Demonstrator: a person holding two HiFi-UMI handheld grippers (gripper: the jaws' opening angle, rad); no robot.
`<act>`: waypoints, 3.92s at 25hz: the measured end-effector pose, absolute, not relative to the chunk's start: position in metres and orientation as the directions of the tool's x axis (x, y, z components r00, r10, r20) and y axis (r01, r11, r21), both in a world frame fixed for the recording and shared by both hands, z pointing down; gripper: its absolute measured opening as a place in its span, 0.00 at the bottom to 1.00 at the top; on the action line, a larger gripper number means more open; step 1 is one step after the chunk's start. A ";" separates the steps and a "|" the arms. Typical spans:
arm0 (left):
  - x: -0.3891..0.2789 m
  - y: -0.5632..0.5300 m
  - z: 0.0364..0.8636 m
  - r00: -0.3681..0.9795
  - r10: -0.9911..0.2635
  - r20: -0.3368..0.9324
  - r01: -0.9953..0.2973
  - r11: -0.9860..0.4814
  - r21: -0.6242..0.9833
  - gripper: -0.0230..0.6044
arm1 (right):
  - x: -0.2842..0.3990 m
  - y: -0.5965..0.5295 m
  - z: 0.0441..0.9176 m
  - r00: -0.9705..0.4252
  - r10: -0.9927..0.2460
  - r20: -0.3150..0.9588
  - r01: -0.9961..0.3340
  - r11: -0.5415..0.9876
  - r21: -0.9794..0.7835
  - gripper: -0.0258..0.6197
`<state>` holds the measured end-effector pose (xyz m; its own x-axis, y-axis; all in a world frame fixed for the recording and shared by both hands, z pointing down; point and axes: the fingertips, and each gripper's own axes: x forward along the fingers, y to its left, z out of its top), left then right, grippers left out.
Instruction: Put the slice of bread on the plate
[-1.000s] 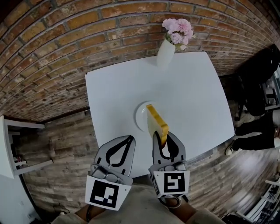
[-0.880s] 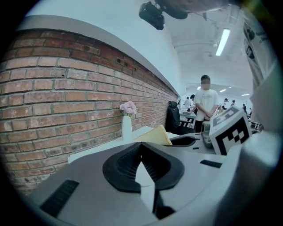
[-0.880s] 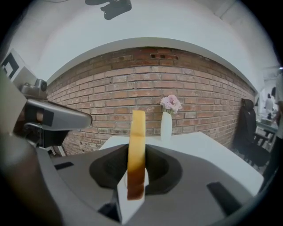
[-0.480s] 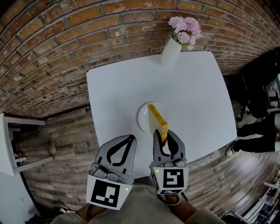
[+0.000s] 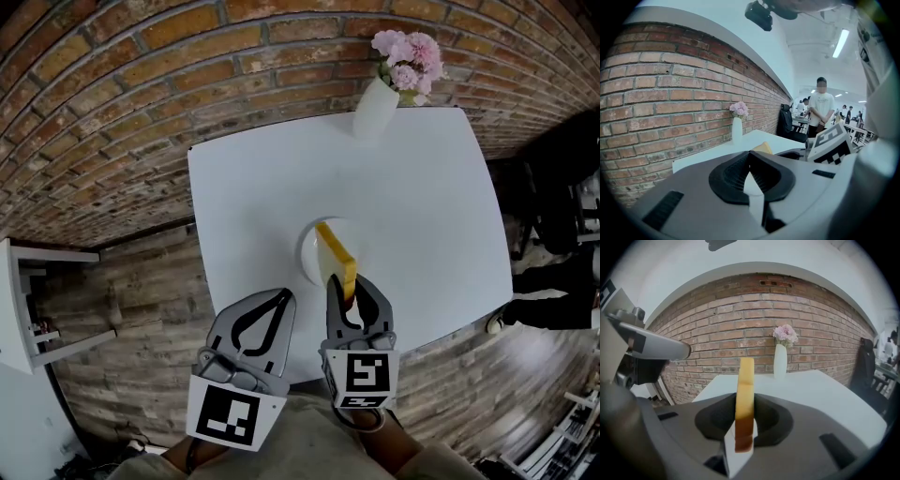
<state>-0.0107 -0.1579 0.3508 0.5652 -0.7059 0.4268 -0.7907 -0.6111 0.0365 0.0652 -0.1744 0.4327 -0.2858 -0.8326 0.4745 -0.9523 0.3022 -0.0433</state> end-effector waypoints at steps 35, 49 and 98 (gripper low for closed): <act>-0.012 -0.165 0.359 0.552 -0.706 0.443 -0.801 -0.596 0.049 0.05 | 0.064 -0.195 0.485 -0.389 -0.745 0.542 -0.918 0.267 -0.292 0.18; -0.013 -0.172 0.365 0.552 -0.699 0.455 -0.800 -0.598 0.052 0.05 | 0.073 -0.209 0.494 -0.401 -0.754 0.521 -0.909 0.257 -0.328 0.19; 0.023 -0.166 0.387 0.596 -0.642 0.482 -0.761 -0.643 0.085 0.05 | 0.141 -0.185 0.547 -0.203 -0.780 0.592 -0.935 -0.025 -0.354 0.42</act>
<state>0.0226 -0.1661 0.3870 0.5964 -0.6420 0.4819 -0.7611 -0.6430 0.0852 0.1409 -0.1851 0.5468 -0.2035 -0.7796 0.5922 -0.9351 -0.0245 -0.3536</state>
